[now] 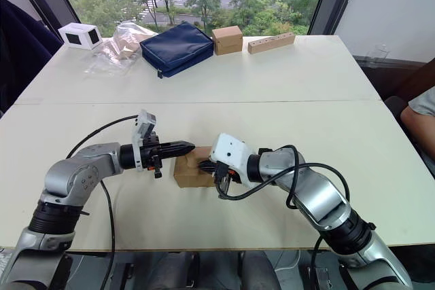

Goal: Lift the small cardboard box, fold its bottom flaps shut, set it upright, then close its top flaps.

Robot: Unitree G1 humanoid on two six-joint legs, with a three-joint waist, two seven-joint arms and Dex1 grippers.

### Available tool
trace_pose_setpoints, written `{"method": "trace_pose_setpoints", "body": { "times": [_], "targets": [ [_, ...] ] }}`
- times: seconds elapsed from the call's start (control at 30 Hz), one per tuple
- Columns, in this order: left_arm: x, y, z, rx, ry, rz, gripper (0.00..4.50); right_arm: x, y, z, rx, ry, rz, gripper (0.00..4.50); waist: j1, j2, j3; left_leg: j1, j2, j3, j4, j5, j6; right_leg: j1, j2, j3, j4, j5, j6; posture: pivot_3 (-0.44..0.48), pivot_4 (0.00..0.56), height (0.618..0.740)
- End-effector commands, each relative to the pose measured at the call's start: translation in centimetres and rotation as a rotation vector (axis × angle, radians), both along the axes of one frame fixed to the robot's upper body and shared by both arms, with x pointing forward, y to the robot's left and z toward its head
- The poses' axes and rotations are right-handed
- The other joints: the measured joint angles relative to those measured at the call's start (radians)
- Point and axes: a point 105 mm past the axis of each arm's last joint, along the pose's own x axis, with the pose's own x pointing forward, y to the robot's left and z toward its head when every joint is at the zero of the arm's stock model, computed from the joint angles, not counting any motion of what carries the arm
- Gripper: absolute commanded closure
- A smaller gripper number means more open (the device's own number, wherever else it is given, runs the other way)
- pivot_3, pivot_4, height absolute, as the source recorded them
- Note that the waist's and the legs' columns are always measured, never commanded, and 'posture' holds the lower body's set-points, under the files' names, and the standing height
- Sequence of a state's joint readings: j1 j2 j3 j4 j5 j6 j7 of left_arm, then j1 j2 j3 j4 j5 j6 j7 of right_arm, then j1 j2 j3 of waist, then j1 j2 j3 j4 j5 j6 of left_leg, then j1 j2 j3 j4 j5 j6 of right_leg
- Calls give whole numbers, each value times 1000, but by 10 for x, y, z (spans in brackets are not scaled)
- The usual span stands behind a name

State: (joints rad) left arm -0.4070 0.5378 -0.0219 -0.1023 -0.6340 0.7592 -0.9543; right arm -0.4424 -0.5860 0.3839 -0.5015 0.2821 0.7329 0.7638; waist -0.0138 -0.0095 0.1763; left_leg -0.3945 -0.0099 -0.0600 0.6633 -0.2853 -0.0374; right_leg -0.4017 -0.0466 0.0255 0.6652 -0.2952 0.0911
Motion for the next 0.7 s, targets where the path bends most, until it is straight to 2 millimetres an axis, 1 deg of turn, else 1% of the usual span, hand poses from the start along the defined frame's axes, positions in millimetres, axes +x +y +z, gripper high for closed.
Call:
{"method": "trace_pose_setpoints", "body": {
  "times": [0.03, 0.17, 0.27, 0.47, 0.7],
  "targets": [
    [-1, -1, 12, -21, -38, -11, 4416, 8, -3, 1, -10, -27, -38, 4500, 0, 0, 0, 0, 0, 0, 0, 0, 0, 0, 0, 0, 0, 0, 0, 0, 150, 740],
    [2, -1, 18, -59, -35, 2, 4416, 11, -4, -1, -29, -33, -52, 4500, 0, 0, 0, 0, 0, 0, 0, 0, 0, 0, 0, 0, 0, 0, 0, 0, 150, 740],
    [4, 0, 20, -72, -34, 19, 4416, 11, -3, 4, -5, -38, -45, 4500, 0, 0, 0, 0, 0, 0, 0, 0, 0, 0, 0, 0, 0, 0, 0, 0, 150, 740],
    [1, 0, 9, -8, -43, 9, 4416, -6, 8, 27, 91, -39, 35, 4500, -1, 0, 0, 0, 0, 0, 0, 0, 0, 0, 0, 0, 0, 0, 0, 0, 150, 740],
    [0, -3, 8, -17, -36, 1, 4416, -12, 7, 29, 69, -48, 55, 4500, 0, 0, 0, 0, 0, 0, 0, 0, 0, 0, 0, 0, 0, 0, 0, 0, 150, 740]
  ]
}}
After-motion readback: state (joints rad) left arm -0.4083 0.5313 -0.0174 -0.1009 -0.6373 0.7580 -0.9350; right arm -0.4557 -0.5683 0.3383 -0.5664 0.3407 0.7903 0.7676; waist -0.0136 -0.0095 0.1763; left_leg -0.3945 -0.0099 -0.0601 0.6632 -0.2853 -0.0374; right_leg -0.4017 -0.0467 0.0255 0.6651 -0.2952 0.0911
